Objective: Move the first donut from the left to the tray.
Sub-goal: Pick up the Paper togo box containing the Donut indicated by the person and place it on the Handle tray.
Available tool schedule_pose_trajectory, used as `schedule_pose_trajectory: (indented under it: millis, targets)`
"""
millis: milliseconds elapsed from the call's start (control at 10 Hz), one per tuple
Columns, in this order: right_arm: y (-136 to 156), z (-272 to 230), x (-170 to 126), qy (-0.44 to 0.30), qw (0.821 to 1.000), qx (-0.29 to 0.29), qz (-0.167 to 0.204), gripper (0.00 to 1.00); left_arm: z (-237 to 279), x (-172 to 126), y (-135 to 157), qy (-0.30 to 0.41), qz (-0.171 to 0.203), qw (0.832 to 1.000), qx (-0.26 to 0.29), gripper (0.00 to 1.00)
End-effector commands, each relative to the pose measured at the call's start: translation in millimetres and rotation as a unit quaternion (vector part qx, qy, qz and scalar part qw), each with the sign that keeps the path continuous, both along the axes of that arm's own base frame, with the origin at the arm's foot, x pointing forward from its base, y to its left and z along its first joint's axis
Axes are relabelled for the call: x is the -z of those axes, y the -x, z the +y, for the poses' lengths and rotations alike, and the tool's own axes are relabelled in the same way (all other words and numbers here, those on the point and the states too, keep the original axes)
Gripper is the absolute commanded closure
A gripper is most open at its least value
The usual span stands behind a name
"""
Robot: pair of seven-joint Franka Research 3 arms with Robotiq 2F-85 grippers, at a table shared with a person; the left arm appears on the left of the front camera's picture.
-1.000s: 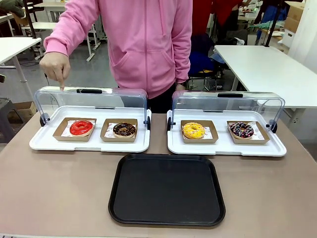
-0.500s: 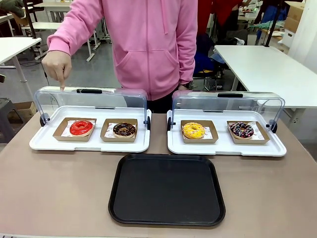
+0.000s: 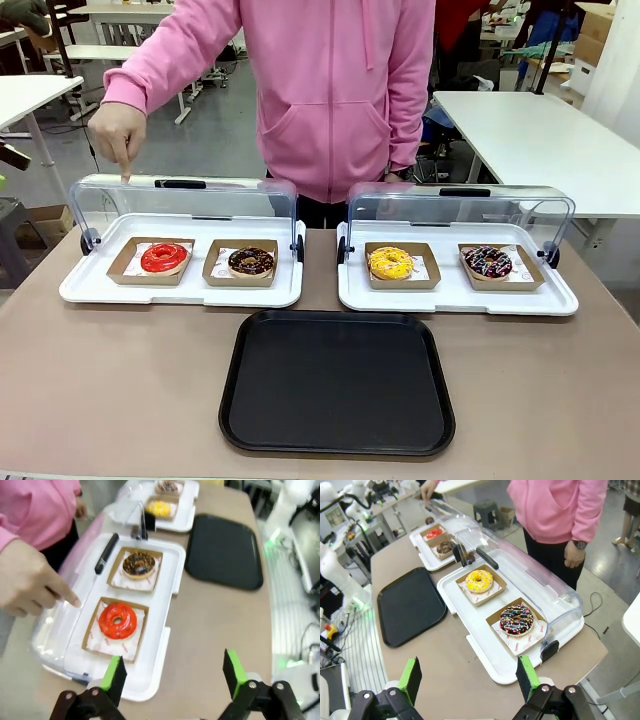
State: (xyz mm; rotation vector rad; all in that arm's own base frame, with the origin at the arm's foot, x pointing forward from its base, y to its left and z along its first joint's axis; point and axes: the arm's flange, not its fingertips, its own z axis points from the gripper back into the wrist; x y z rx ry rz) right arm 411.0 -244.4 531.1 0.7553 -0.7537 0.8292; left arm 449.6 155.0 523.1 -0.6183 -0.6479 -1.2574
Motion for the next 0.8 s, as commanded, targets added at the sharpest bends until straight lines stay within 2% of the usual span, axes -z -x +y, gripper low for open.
schedule_pose_trajectory:
  millis: [0,200,600,700]
  targets:
    - [0.0,-0.4,-1.1,-0.001,1.000,0.000,-0.002,0.00,-20.4,9.2,-1.9,-0.103,-0.047,0.993,0.033,0.00]
    - [0.0,-0.4,-1.1,-0.001,1.000,0.000,-0.002,0.00,-47.8,26.0,0.6,-0.164,-0.080,0.981,0.072,0.00]
    - [0.0,-0.4,-1.1,-0.001,1.000,0.000,-0.002,0.00,-92.2,80.9,7.6,-0.175,-0.146,0.972,0.062,0.00]
    - [0.0,-0.4,-1.1,-0.001,1.000,0.000,-0.002,0.00,-100.8,95.6,1.6,-0.183,-0.127,0.972,0.072,0.00]
